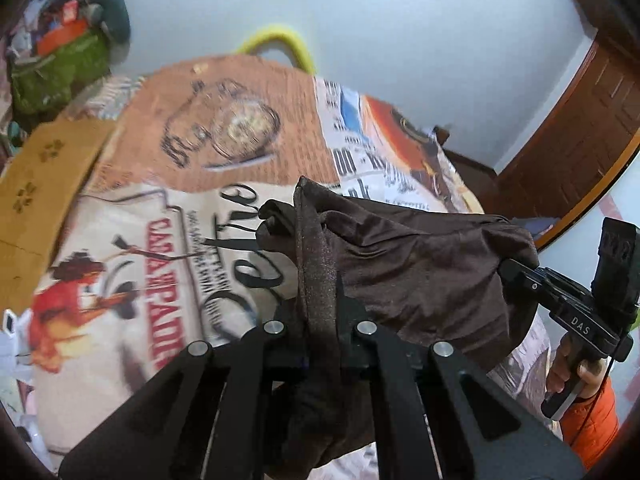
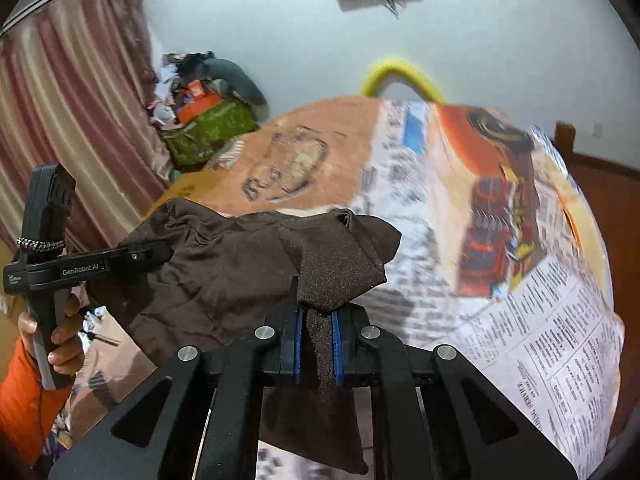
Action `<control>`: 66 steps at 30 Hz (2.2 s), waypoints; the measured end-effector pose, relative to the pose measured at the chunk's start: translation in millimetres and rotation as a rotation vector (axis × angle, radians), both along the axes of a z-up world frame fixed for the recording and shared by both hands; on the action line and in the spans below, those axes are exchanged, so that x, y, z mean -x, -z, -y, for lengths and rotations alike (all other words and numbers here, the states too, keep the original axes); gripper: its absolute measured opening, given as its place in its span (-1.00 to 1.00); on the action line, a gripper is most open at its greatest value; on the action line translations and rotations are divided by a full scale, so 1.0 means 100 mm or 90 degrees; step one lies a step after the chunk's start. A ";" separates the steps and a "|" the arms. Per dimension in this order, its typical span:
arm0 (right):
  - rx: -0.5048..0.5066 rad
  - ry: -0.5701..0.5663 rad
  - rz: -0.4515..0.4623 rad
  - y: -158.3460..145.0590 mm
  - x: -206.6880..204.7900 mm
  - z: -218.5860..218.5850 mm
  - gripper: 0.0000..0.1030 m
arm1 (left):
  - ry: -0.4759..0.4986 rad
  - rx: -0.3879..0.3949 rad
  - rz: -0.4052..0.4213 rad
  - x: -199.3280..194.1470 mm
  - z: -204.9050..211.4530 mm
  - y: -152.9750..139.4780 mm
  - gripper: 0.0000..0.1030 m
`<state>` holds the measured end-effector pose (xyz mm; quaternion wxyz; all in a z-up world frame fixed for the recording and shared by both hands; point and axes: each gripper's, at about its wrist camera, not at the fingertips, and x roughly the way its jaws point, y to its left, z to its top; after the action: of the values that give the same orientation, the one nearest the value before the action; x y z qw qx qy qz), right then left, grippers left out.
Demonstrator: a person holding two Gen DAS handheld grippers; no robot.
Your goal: Fold small clothes
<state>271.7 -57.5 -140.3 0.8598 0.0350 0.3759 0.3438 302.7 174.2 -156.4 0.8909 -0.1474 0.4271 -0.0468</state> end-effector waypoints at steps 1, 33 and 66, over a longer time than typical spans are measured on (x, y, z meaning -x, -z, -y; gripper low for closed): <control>-0.002 -0.005 0.005 -0.05 0.05 -0.04 -0.81 | -0.003 -0.001 0.006 0.07 -0.04 -0.05 -0.89; 0.152 -0.064 -0.107 0.61 0.64 -1.19 -0.27 | -0.101 -0.164 -0.139 1.12 -1.14 1.00 -0.32; 0.123 -0.073 -0.059 0.57 0.51 -1.13 -0.22 | -0.182 -0.208 -0.112 0.85 -1.29 0.78 0.05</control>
<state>220.8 56.0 -197.6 0.8201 -0.0538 0.4477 0.3523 218.1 303.3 -234.7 0.8597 -0.0639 0.4800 0.1627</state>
